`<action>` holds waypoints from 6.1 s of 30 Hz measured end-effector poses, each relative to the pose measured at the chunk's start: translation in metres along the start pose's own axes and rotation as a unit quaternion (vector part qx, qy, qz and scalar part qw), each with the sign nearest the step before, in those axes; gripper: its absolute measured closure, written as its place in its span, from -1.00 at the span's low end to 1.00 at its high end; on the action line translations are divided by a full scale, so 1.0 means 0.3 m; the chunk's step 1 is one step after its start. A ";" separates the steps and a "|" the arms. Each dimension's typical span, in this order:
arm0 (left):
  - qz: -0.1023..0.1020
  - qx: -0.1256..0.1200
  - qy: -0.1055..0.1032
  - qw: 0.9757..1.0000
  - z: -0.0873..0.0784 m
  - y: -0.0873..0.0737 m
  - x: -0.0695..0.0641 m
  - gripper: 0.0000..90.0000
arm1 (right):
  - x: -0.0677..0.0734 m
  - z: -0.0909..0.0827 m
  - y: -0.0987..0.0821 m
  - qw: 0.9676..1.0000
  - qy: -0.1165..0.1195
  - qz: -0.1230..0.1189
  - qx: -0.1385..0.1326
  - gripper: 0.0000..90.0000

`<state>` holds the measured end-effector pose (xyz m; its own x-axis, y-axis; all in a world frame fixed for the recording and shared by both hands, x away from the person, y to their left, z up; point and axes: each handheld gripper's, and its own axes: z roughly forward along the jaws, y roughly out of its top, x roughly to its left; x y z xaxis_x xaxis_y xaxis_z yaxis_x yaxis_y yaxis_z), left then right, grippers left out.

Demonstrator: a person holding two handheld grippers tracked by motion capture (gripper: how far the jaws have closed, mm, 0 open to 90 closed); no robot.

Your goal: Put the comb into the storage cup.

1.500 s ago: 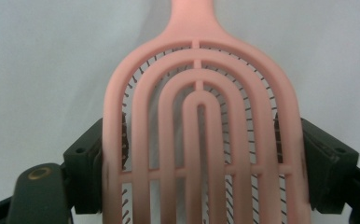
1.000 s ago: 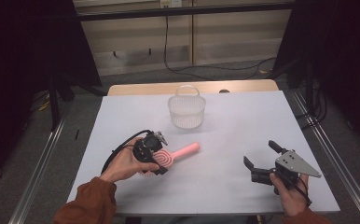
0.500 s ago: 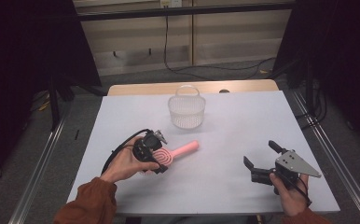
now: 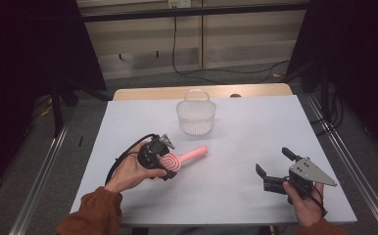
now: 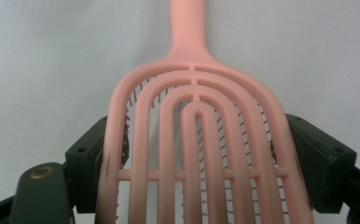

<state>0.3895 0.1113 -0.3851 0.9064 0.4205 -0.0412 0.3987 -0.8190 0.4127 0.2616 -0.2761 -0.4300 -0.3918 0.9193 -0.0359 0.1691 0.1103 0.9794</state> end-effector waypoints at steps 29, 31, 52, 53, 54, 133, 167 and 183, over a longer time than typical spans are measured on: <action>-0.015 -0.056 0.000 0.998 -0.045 0.011 -0.013 -0.54 | 0.176 0.112 0.039 0.997 0.073 0.010 0.036 -1.00; -0.002 -0.046 -0.003 0.999 -0.053 0.010 -0.011 -0.54 | 0.200 0.131 0.044 0.996 0.085 -0.007 0.035 -1.00; -0.005 -0.071 -0.007 0.997 -0.086 0.023 -0.038 -0.54 | 0.355 0.257 0.070 0.982 0.131 -0.132 0.031 -0.74; -0.002 -0.068 -0.009 0.998 -0.087 0.025 -0.038 -0.54 | 0.360 0.264 0.071 0.980 0.132 -0.142 0.032 -0.73; -0.005 -0.072 -0.007 0.997 -0.086 0.026 -0.041 -0.54 | 0.369 0.276 0.073 0.978 0.133 -0.159 0.036 -0.71; -0.021 -0.101 -0.052 0.993 -0.080 0.048 -0.032 -0.57 | 0.591 0.421 0.036 0.827 0.006 -0.562 -0.021 0.80; 0.005 -0.252 -0.022 0.968 -0.183 -0.009 -0.009 -0.91 | 0.502 0.421 0.084 0.860 0.004 -0.510 0.023 0.82; 0.003 -0.300 0.008 0.954 -0.200 -0.065 0.017 -0.92 | 0.384 0.412 0.125 0.912 -0.008 -0.407 0.048 0.82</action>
<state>0.3780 0.1528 -0.3388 0.9040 0.4267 -0.0257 0.2382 -0.4530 0.8591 0.3346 -0.1193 -0.4222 -0.4101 0.5238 -0.7466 -0.0934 0.7902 0.6057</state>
